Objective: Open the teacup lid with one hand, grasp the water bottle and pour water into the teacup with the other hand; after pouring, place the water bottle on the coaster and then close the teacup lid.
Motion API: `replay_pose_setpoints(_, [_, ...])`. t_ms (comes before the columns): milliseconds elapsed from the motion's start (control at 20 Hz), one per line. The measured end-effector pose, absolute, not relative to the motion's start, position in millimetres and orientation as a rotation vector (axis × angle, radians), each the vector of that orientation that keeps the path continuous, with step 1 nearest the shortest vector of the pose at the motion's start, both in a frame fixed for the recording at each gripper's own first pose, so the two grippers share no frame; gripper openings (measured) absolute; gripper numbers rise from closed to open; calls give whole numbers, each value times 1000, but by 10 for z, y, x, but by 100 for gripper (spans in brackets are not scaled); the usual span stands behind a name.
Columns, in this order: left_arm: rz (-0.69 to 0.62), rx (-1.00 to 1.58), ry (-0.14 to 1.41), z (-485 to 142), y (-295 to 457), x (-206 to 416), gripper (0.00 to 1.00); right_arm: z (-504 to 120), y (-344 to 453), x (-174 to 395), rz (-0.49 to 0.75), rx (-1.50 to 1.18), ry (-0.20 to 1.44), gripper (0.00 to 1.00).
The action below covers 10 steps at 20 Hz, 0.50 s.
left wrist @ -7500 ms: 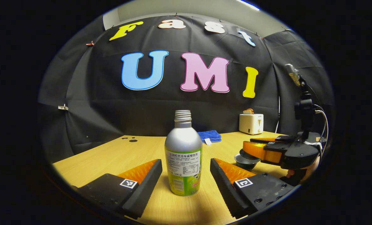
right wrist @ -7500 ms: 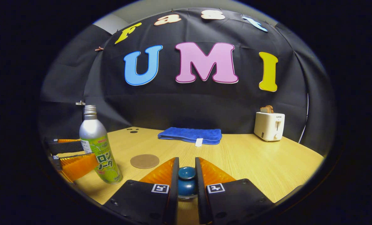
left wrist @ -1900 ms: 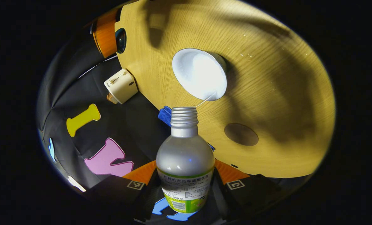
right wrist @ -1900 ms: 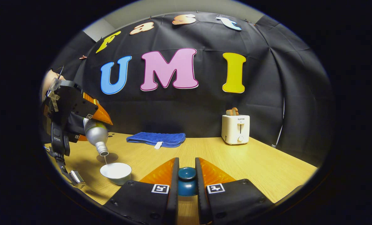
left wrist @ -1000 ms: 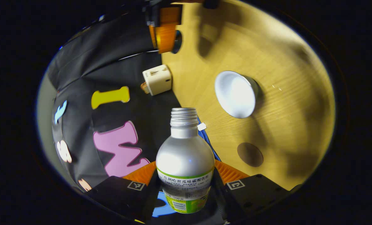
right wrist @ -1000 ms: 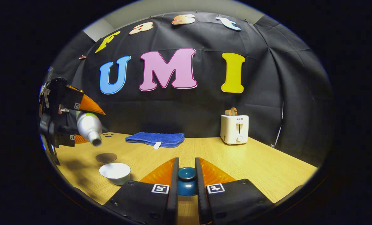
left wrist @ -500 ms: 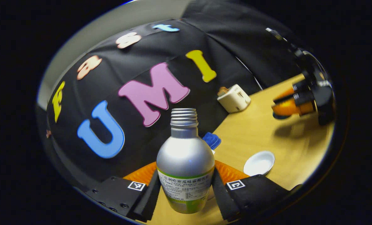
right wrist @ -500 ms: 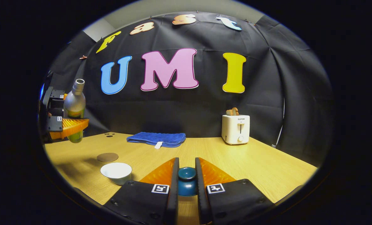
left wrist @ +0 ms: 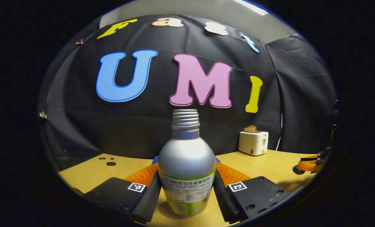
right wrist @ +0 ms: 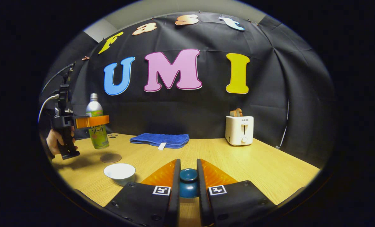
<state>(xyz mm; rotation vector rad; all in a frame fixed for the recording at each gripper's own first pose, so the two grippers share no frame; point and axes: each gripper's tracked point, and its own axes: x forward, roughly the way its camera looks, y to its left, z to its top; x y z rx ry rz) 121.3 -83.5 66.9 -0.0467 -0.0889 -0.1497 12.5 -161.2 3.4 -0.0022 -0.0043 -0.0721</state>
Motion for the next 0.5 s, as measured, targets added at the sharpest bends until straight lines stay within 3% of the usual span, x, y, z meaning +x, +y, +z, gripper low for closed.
replay_pose_setpoints(500, [-147,-40,11,371,-869,1239,82,34,-1610,128,-72,-2,-4,29])
